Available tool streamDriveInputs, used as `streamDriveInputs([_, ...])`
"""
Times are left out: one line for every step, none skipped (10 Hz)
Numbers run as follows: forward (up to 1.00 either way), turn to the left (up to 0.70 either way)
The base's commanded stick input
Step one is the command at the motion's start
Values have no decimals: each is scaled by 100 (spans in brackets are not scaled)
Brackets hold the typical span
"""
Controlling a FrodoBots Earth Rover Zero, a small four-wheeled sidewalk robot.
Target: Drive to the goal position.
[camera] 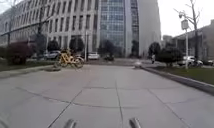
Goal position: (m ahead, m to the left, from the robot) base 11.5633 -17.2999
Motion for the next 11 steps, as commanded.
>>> streamDriveInputs([70,-14])
streamDriveInputs([70,-14])
streamDriveInputs([70,-14])
streamDriveInputs([70,-14])
streamDriveInputs([70,-14])
streamDriveInputs([70,-14])
streamDriveInputs([70,-14])
streamDriveInputs([70,-14])
streamDriveInputs([70,-14])
streamDriveInputs([70,-14])
streamDriveInputs([70,-14])
